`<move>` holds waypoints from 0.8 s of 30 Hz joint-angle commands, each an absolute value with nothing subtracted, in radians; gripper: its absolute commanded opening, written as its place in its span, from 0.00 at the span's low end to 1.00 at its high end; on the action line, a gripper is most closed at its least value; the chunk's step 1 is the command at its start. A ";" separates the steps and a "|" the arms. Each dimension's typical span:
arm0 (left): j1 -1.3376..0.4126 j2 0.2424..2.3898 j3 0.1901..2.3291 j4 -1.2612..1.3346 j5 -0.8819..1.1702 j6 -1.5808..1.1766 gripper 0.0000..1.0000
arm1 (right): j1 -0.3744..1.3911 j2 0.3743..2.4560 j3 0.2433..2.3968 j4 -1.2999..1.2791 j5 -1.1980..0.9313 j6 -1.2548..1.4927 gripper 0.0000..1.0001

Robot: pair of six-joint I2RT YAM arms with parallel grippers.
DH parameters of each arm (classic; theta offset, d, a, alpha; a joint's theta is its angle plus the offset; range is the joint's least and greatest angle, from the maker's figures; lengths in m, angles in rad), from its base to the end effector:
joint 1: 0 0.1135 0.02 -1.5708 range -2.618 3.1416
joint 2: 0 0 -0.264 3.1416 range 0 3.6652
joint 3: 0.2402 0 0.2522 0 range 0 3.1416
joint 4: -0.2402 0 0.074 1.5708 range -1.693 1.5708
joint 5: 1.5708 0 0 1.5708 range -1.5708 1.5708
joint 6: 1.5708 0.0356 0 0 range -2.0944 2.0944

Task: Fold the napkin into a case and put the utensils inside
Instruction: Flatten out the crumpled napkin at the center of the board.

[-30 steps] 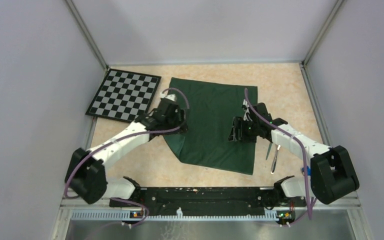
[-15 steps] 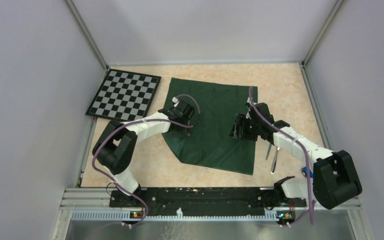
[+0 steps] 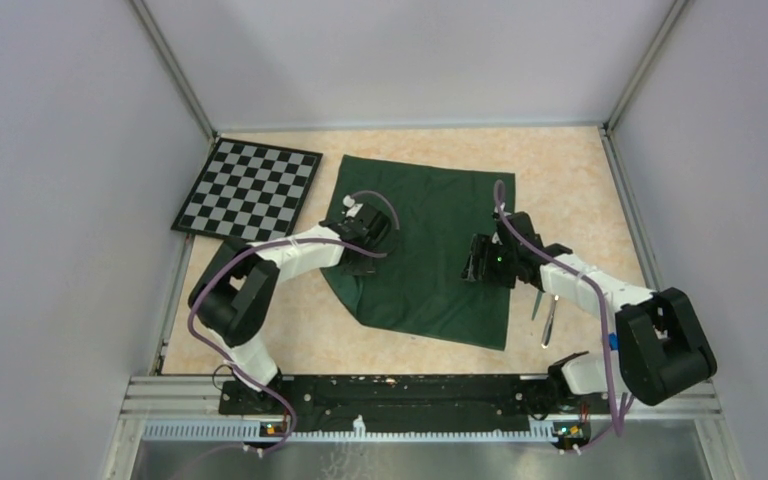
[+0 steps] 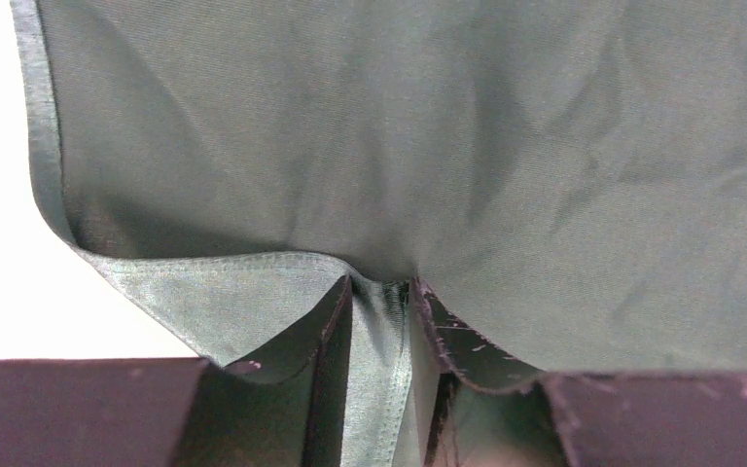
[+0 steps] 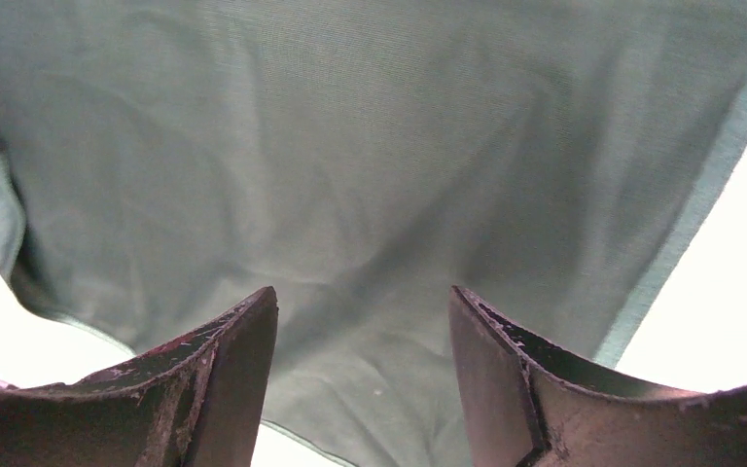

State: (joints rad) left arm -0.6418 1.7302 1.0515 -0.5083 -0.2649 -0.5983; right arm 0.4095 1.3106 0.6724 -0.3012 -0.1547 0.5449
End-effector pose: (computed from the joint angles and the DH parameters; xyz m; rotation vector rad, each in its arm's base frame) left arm 0.2706 -0.1906 0.1666 -0.0110 2.6791 -0.0120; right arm 0.2262 0.1042 0.1827 0.1099 2.5906 0.5673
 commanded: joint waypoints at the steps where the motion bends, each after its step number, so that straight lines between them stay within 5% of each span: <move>1: -0.643 1.645 0.997 -0.562 -0.391 -0.639 0.30 | 0.404 1.350 0.650 -0.265 -0.068 0.583 0.64; 10: -0.633 1.180 0.634 -0.715 -0.631 -1.017 0.18 | 0.358 1.438 0.654 -0.219 0.027 0.580 0.64; 19: -0.619 0.879 0.552 -0.697 -0.494 -1.174 0.56 | 0.345 1.590 0.895 -0.363 0.169 0.426 0.62; 24: -0.619 0.857 0.572 -0.681 -0.445 -1.148 0.72 | 0.458 1.448 0.985 -0.558 0.239 0.357 0.67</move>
